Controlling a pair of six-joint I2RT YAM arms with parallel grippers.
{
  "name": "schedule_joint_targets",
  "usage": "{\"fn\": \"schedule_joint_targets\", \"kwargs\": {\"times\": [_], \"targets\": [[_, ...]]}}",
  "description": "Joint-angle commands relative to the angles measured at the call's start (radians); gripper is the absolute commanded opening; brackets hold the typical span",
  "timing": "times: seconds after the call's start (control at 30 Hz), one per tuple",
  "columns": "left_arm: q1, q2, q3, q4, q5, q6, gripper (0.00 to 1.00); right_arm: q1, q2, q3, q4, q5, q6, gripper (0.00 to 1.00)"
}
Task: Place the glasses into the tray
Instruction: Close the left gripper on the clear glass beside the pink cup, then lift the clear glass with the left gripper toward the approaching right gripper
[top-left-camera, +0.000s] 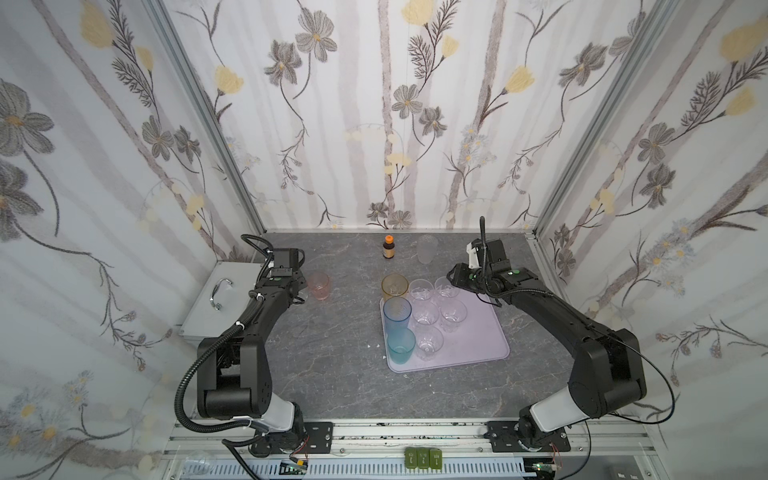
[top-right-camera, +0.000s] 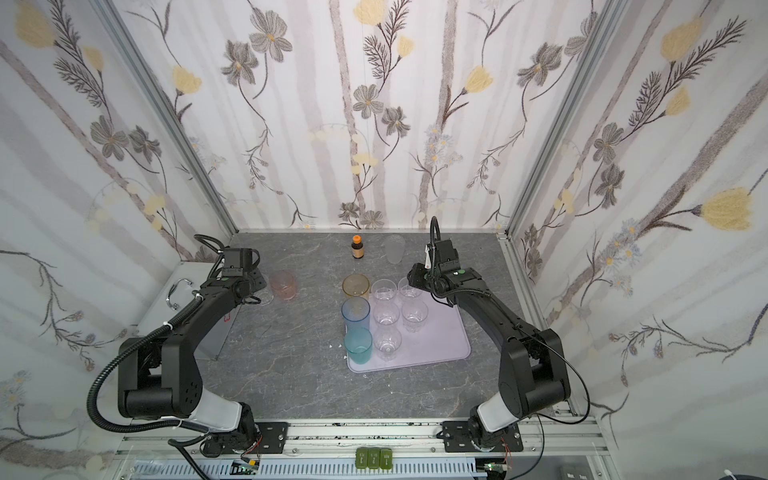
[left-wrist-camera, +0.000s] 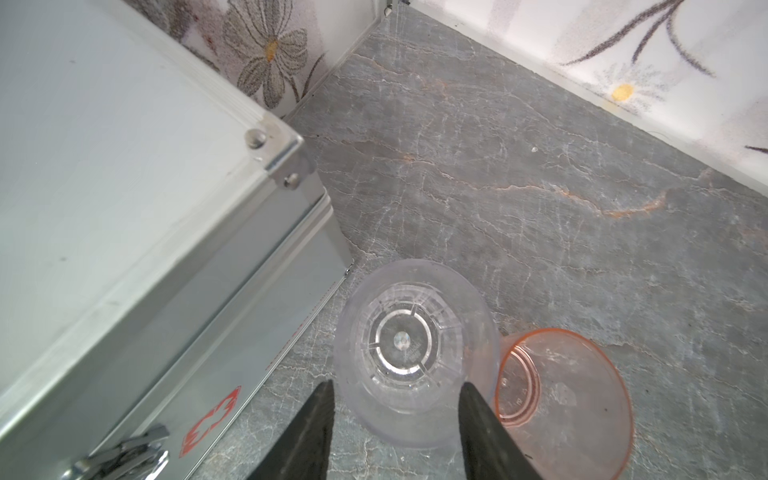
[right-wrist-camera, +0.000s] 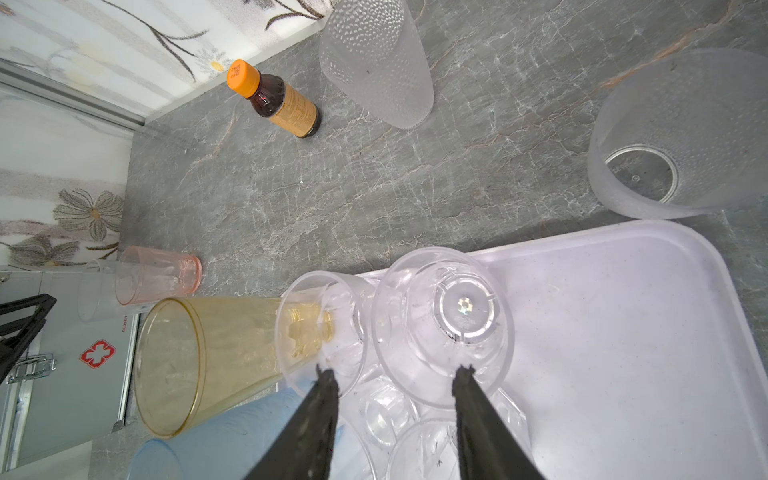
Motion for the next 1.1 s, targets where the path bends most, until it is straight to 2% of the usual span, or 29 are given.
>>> {"fn": "schedule_joint_targets", "kwargs": {"times": [0.0,0.27,0.6,0.73,0.8,0.93,1.07], "targets": [[0.009,0.026,0.039,0.014,0.021,0.041,0.51,0.003,-0.004,-0.001,0.028,0.010,0.003,0.46],[0.002,0.107,0.100,0.016,0.169,0.037,0.48,0.011,-0.004,-0.004,0.026,0.017,0.007,0.46],[0.000,0.230,0.160,0.016,0.178,0.046,0.47,0.018,-0.009,-0.002,0.011,0.031,0.005,0.46],[-0.002,0.283,0.191,0.016,0.173,0.043,0.43,0.021,-0.006,-0.002,0.008,0.032,0.005,0.47],[-0.005,0.294,0.199,0.016,0.162,0.043,0.39,0.024,-0.003,0.001,0.004,0.032,0.005,0.47],[-0.010,0.286,0.178,0.016,0.149,0.041,0.22,0.026,-0.014,0.000,0.001,0.041,0.004,0.47],[-0.010,0.271,0.151,0.016,0.135,0.050,0.11,0.026,-0.009,0.001,-0.002,0.041,0.003,0.46]]}}
